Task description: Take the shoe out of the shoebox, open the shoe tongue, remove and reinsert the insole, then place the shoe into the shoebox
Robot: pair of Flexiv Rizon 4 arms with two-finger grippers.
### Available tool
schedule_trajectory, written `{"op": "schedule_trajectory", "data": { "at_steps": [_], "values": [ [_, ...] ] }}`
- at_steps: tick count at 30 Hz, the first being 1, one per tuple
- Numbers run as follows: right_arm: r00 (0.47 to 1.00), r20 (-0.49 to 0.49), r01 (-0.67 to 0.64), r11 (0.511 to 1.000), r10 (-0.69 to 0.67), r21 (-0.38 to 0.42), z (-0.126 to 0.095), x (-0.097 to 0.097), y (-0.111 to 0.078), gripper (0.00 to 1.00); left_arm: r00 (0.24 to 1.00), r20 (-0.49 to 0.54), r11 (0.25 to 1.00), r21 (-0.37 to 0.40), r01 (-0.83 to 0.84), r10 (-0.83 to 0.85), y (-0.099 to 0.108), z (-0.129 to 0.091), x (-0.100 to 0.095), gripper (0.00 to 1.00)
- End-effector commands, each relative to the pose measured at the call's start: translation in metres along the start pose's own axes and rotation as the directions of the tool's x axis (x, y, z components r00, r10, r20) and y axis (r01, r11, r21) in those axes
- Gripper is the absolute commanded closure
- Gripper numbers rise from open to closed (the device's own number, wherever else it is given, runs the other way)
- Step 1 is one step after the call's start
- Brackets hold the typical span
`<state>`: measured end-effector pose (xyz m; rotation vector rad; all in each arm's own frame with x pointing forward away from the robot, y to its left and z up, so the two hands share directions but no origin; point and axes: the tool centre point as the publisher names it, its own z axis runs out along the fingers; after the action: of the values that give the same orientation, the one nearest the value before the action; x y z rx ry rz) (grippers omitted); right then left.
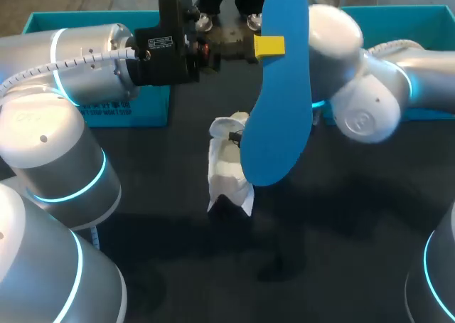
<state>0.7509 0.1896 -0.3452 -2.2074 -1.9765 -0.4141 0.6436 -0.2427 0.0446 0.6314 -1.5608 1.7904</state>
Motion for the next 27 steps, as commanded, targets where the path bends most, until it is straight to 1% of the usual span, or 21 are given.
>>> {"op": "schedule_trajectory", "data": {
  "at_steps": [1, 7, 13, 19, 27],
  "values": [
    [0.999, -0.025, 0.024, 0.994, -0.027, -0.105, 0.001, -0.009, -0.004, 1.00, 1.000, 0.001, 1.000, 0.004, -0.001, 0.001, 0.002, 0.000, 0.000, 1.00],
    [0.996, -0.040, 0.078, 0.990, -0.083, -0.115, 0.006, -0.016, 0.001, 1.00, 1.000, 0.001, 1.000, 0.004, -0.001, 0.001, 0.002, 0.000, 0.000, 1.00],
    [0.992, -0.053, 0.105, 0.988, -0.111, -0.111, 0.008, -0.018, 0.007, 1.00, 1.000, 0.001, 1.000, 0.004, -0.001, 0.001, 0.002, 0.000, 0.000, 1.00],
    [0.989, -0.053, 0.135, 0.987, -0.140, -0.089, 0.010, -0.021, 0.011, 1.00, 1.000, 0.001, 1.000, 0.004, -0.001, 0.001, 0.002, 0.000, 0.000, 1.00],
    [0.982, -0.068, 0.174, 0.983, -0.178, -0.064, 0.015, -0.019, 0.017, 1.00, 1.000, 0.001, 1.000, 0.004, -0.001, 0.001, 0.002, 0.000, 0.000, 1.00]
  ]
}}
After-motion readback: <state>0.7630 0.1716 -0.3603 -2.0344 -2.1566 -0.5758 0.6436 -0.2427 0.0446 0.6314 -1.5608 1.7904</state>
